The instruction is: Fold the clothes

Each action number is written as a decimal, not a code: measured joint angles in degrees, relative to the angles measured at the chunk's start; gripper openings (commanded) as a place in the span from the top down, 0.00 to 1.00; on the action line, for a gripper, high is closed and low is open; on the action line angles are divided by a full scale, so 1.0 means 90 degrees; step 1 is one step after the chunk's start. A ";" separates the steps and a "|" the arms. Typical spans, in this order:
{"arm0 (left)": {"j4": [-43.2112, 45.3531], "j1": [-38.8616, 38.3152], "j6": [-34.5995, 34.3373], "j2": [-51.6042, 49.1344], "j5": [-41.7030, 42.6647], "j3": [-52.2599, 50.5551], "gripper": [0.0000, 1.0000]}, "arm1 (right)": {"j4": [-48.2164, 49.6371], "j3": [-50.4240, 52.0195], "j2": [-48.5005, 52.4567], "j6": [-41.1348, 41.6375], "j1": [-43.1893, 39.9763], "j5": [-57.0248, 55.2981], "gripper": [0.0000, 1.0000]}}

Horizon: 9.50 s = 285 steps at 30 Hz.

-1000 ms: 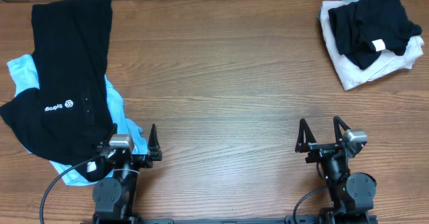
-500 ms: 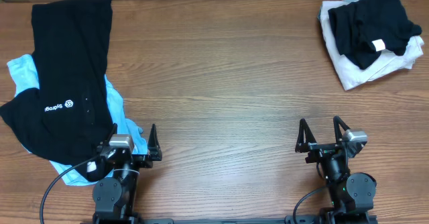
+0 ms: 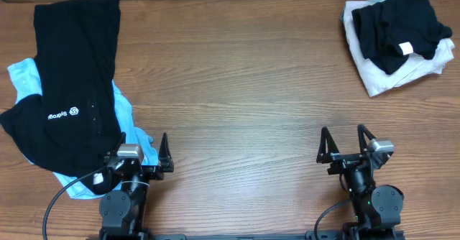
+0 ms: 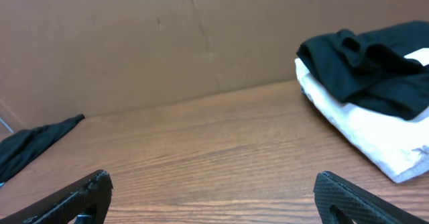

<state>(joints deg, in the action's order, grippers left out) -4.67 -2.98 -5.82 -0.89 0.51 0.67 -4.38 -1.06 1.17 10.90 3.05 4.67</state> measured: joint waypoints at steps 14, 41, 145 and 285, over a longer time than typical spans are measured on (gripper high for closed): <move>-0.0095 0.0000 0.0051 -0.0005 0.0151 0.0478 0.00 | 0.0770 -0.0352 0.0000 -0.0138 0.0000 0.0510 0.00; -0.6307 0.0000 0.0675 -0.6307 0.0325 0.8871 0.00 | -0.5309 -0.8267 0.5285 -0.0901 0.0000 0.0775 0.00; -0.9202 0.1707 -0.0085 -1.3408 0.2436 1.9346 0.96 | -0.5948 -0.9015 0.9207 -0.0867 0.0000 0.2453 0.20; -0.7230 -0.2113 -0.0192 -1.3381 -0.0408 1.0846 0.80 | -0.6399 -0.9015 0.9092 -0.0874 -0.0794 0.1933 0.24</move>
<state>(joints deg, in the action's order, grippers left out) -69.73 -22.00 -7.55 -121.32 -3.16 98.28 -61.98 -82.19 83.00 3.03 -4.10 22.06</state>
